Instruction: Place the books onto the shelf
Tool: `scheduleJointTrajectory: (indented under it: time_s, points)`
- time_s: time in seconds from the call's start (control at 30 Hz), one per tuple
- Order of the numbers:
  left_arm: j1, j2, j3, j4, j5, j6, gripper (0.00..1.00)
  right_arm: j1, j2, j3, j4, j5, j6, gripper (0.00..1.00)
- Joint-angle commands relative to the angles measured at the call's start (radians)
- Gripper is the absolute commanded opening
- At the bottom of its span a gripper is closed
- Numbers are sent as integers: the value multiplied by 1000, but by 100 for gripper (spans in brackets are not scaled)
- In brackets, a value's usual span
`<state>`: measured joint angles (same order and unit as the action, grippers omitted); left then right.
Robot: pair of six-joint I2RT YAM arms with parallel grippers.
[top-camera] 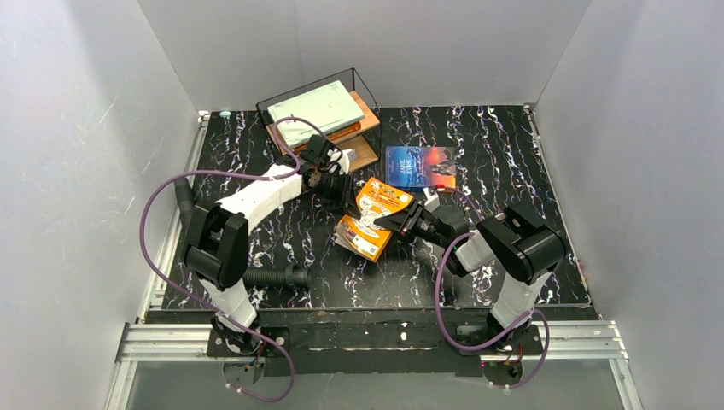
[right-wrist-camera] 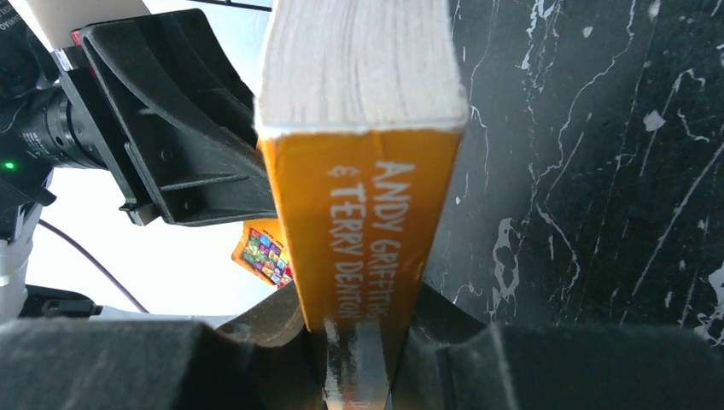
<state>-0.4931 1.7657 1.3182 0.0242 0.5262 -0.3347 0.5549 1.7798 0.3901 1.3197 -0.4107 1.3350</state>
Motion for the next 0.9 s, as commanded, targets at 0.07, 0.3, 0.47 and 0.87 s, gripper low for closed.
scheduleJointTrajectory:
  time_s: [0.07,0.3,0.47,0.87]
  points:
    - [-42,-39,34,-173,132,43,36,0,-54,58,247,10,35,1]
    - [-43,-126,77,-275,-14,74,98,-35,-203,-51,67,69,-24,1]
    - [-42,-209,180,-394,-149,97,98,-66,-323,-39,-304,72,-133,1]
    - [52,-260,527,-699,-720,-11,98,-73,-432,12,-663,120,-246,1]
